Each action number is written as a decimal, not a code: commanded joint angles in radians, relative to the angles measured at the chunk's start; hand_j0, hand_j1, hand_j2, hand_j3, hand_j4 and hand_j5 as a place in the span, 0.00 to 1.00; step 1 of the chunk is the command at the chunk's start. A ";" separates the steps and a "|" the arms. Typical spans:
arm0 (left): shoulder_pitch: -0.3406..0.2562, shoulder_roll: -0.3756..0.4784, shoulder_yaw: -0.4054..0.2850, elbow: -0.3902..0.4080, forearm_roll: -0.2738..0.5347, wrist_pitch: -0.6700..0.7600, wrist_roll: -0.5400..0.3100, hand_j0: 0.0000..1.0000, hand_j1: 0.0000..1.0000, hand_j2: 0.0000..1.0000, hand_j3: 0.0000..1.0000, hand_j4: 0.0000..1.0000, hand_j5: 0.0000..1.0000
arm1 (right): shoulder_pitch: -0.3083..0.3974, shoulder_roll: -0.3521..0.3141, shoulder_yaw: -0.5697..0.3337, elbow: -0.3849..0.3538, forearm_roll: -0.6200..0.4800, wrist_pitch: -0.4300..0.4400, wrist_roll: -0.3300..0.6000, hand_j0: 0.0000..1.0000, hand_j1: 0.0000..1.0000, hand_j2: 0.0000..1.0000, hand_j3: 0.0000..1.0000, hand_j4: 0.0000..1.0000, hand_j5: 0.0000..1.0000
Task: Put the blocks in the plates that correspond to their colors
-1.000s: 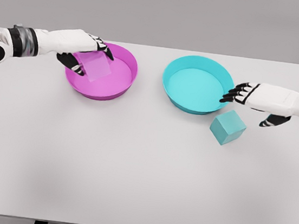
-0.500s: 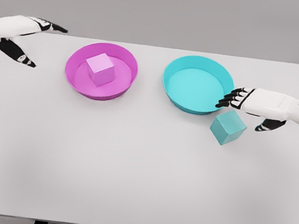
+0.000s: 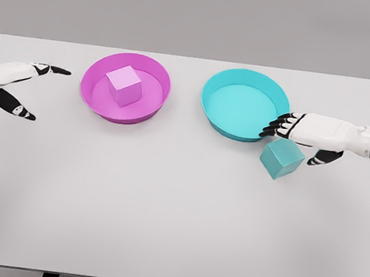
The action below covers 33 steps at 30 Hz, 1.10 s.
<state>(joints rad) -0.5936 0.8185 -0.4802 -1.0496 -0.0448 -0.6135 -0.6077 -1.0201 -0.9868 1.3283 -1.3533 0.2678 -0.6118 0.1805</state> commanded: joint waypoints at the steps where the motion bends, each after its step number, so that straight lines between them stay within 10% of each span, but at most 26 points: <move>1: 0.000 -0.035 0.003 0.060 0.000 0.003 -0.003 1.00 1.00 1.00 1.00 1.00 1.00 | 0.000 0.007 -0.001 0.011 -0.006 0.001 0.000 1.00 1.00 1.00 1.00 1.00 1.00; 33: 0.003 -0.045 0.017 0.106 -0.027 0.003 -0.003 1.00 1.00 1.00 1.00 1.00 1.00 | 0.023 0.028 -0.018 0.019 0.024 0.001 0.007 0.74 0.74 0.74 0.74 0.74 0.74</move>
<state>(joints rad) -0.5906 0.7721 -0.4641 -0.9430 -0.0795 -0.6134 -0.6109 -0.9971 -0.9580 1.3177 -1.3341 0.2970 -0.6118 0.1863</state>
